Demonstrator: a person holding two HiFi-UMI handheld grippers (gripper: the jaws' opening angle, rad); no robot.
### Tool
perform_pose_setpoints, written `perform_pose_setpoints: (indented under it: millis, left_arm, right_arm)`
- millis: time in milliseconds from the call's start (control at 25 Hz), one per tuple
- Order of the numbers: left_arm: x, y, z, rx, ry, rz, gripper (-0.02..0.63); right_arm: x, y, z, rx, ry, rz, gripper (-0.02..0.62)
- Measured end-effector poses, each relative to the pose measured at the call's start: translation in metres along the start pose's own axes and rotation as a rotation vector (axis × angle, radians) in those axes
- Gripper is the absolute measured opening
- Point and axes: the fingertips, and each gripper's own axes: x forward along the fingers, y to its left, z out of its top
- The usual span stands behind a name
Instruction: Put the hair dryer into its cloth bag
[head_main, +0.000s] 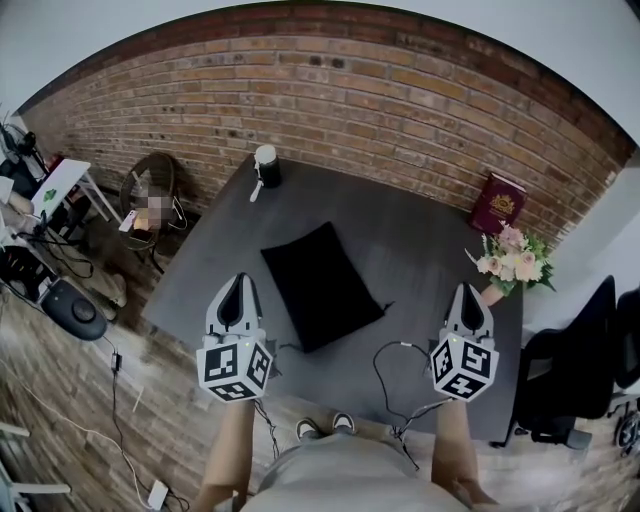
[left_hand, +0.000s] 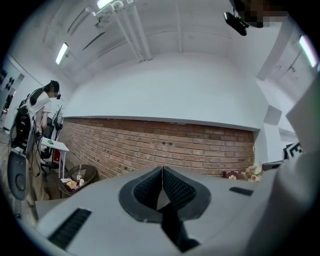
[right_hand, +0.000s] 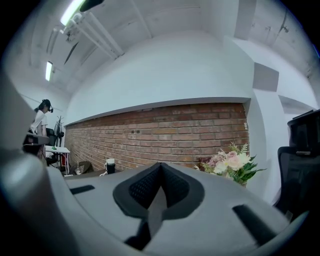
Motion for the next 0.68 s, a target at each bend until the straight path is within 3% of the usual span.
perform_pose_setpoints:
  millis: [680]
  left_arm:
    - [-0.006, -0.003, -0.008, -0.004, 0.024, 0.004, 0.008]
  right_arm:
    - [-0.007, 0.005, -0.011, 0.026, 0.033, 0.031, 0.000]
